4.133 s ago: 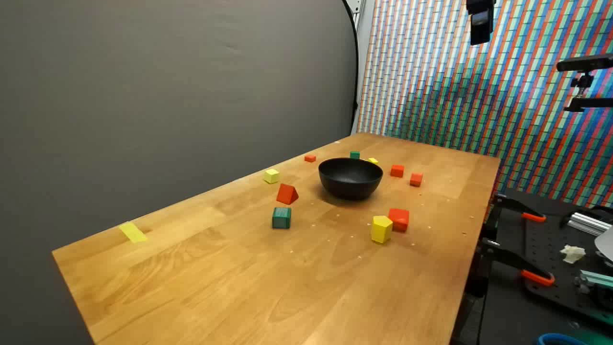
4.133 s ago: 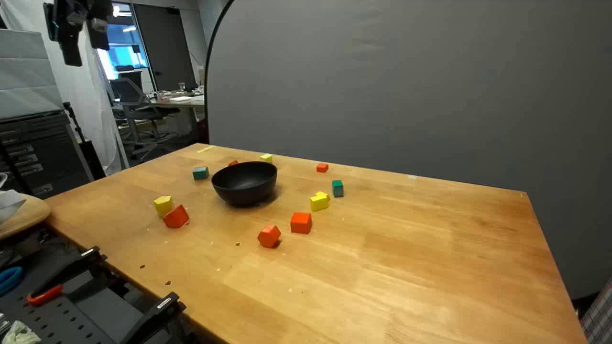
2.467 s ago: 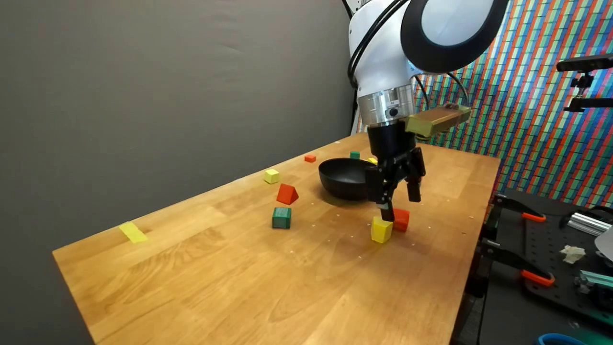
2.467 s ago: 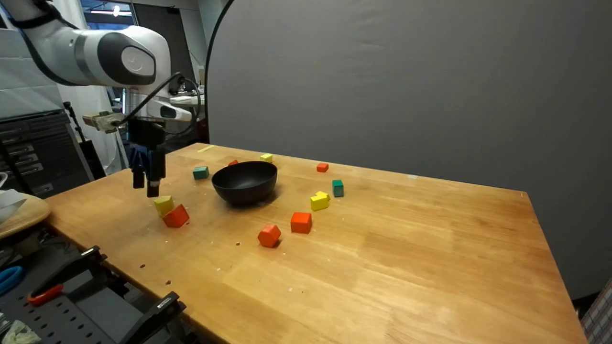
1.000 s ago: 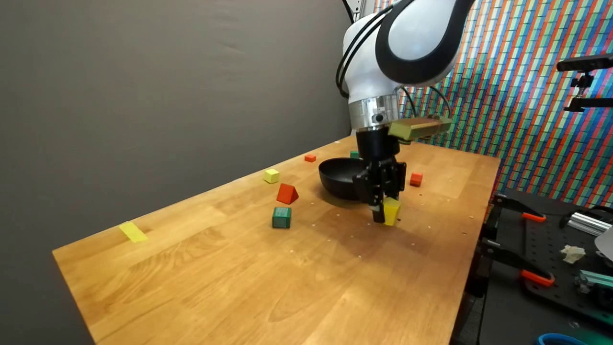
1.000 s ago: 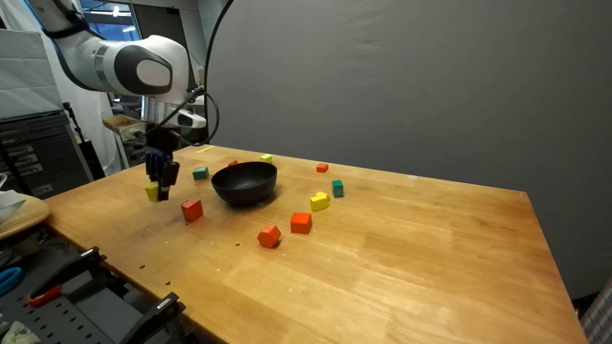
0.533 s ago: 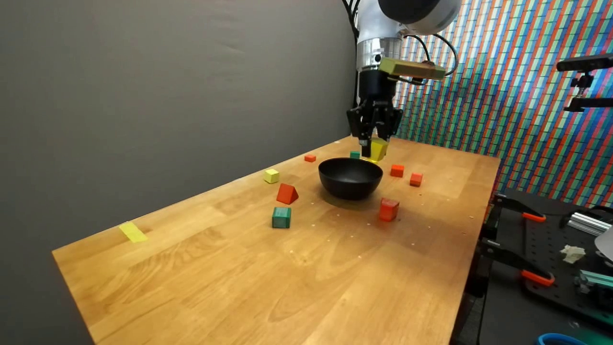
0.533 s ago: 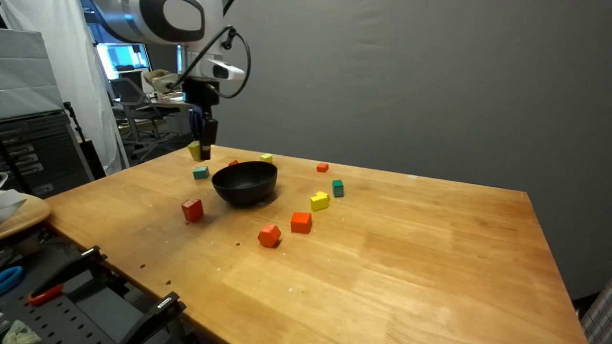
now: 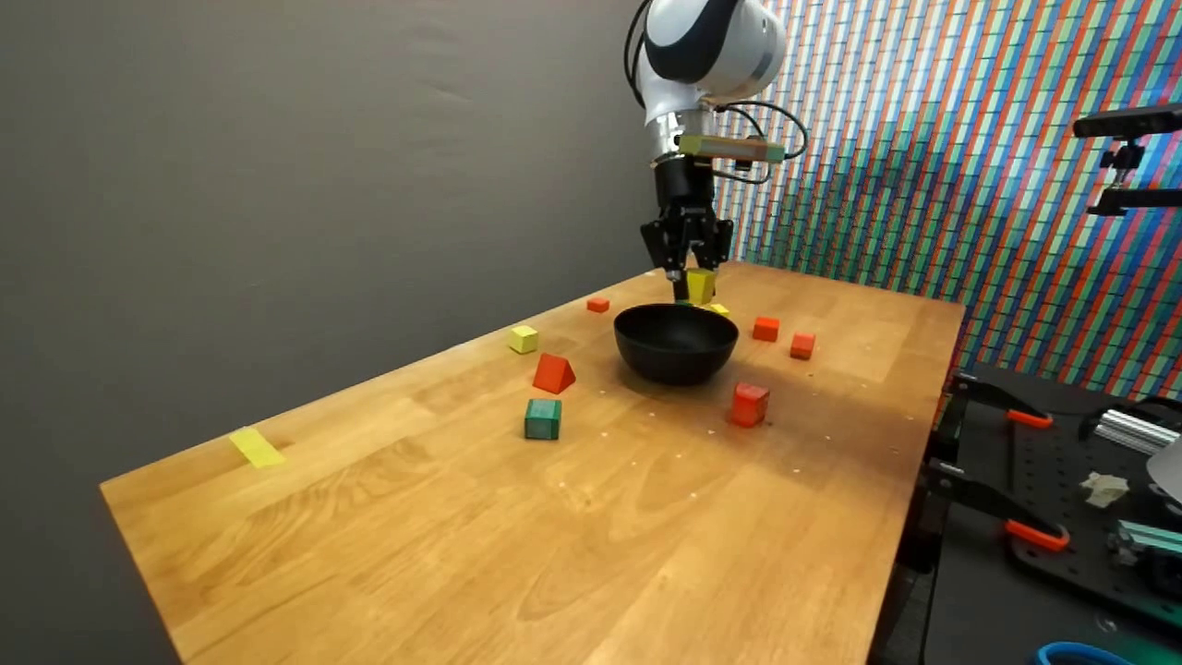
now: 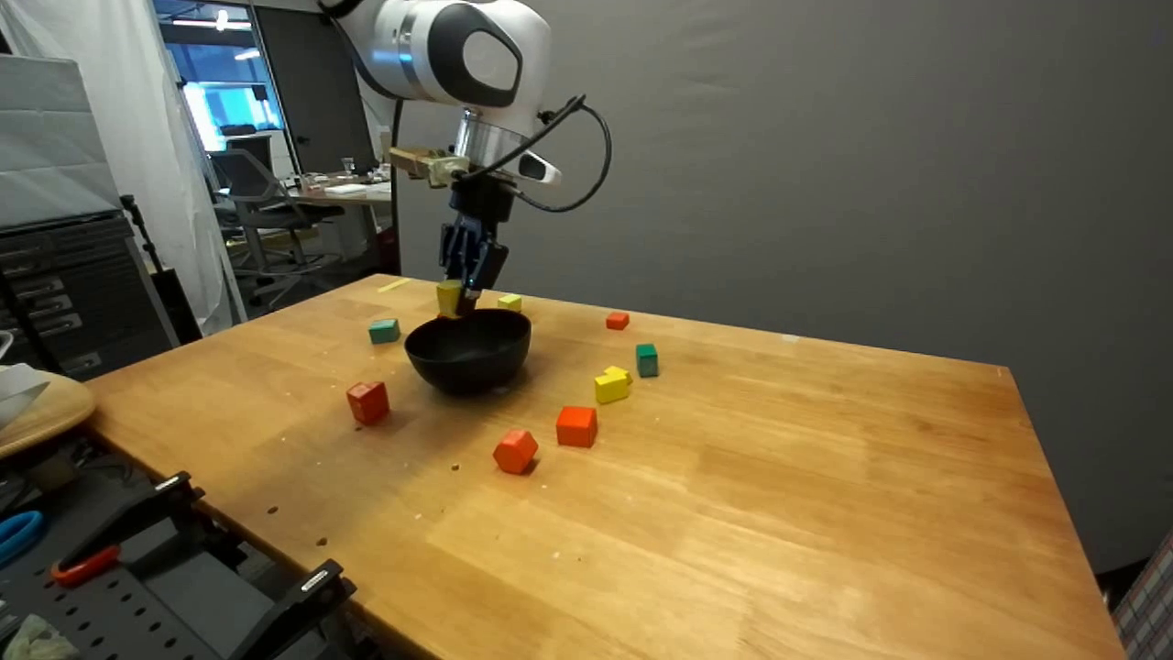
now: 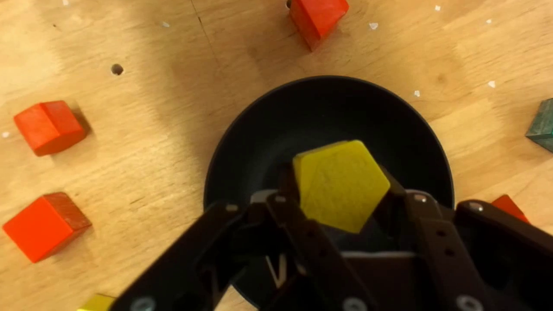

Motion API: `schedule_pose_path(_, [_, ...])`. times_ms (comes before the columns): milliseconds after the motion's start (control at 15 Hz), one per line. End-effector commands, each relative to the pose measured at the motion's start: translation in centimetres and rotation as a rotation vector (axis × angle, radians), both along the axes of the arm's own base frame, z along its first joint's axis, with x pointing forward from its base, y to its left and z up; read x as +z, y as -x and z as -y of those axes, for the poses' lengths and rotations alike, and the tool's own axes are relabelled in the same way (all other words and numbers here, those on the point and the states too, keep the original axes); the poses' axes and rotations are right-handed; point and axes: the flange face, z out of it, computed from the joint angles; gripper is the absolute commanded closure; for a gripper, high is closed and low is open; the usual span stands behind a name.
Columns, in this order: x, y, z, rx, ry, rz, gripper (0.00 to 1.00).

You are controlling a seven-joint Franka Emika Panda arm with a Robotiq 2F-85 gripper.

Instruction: Put the blocks in the bowl

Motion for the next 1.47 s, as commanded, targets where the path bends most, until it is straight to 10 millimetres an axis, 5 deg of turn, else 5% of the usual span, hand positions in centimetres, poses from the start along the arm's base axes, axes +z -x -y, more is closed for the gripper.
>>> schedule_pose_path(0, [-0.5,-2.9,-0.4,0.038,-0.053,-0.052,0.23])
schedule_pose_path(200, [0.8,-2.4,-1.4,0.058,-0.052,-0.048,0.01])
schedule_pose_path(333, [3.3,-1.1,-3.1,0.077,-0.035,-0.008,0.00])
schedule_pose_path(600, [9.7,1.4,-8.8,0.176,0.040,0.197,0.00])
schedule_pose_path(800, [13.1,3.9,-15.5,0.324,0.111,0.266,0.00])
schedule_pose_path(867, [11.2,1.5,-12.9,0.263,0.065,0.220,0.00])
schedule_pose_path(1000, [12.9,3.4,-16.2,0.318,0.090,0.247,0.00])
schedule_pose_path(1133, [12.9,3.9,-16.8,0.331,0.098,0.247,0.00])
schedule_pose_path(1400, [9.8,0.8,-18.3,0.310,0.252,0.421,0.00])
